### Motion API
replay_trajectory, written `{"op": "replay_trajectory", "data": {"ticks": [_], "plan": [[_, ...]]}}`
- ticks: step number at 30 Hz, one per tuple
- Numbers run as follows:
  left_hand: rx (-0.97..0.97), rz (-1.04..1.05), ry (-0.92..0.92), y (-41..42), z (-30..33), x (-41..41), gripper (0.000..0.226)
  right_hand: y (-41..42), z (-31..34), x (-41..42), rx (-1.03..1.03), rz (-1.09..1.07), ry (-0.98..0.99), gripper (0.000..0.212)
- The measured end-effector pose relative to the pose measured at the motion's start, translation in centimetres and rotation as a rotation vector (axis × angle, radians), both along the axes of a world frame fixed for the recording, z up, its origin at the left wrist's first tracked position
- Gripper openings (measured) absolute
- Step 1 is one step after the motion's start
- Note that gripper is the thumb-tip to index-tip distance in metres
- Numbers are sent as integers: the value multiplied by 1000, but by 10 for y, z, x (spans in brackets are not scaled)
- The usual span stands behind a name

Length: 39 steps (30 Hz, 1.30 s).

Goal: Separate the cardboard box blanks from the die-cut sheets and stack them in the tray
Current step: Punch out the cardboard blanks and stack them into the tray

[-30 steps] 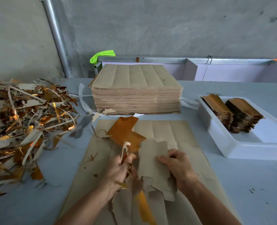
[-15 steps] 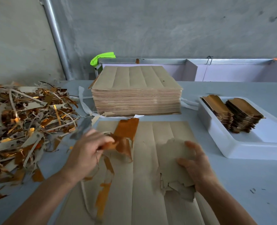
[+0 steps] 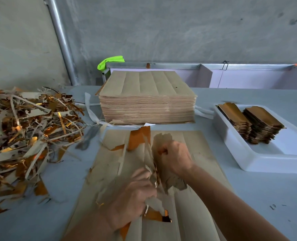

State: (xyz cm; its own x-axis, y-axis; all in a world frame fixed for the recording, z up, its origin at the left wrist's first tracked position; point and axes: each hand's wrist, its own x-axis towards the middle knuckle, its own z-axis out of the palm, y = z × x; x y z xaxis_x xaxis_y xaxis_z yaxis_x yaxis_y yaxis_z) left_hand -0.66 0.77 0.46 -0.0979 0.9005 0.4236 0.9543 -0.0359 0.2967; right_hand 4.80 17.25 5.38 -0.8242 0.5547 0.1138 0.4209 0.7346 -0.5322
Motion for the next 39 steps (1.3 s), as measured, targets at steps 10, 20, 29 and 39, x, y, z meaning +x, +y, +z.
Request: {"op": "replay_trajectory", "data": {"ticks": [10,20,29,39], "plan": [[-21,-50,98,11,10,2,25,0,1,-7,-269,94,202,55],[37,173,80,-15,8,-17,24,38,-15,28,-764,-253,368,20],[-251,436,-87,-48,8,-41,29,40,-18,54,-759,-97,605,21],[-378,332,-366,-37,69,-45,61,40,-23,72,-807,99,600,27]]}}
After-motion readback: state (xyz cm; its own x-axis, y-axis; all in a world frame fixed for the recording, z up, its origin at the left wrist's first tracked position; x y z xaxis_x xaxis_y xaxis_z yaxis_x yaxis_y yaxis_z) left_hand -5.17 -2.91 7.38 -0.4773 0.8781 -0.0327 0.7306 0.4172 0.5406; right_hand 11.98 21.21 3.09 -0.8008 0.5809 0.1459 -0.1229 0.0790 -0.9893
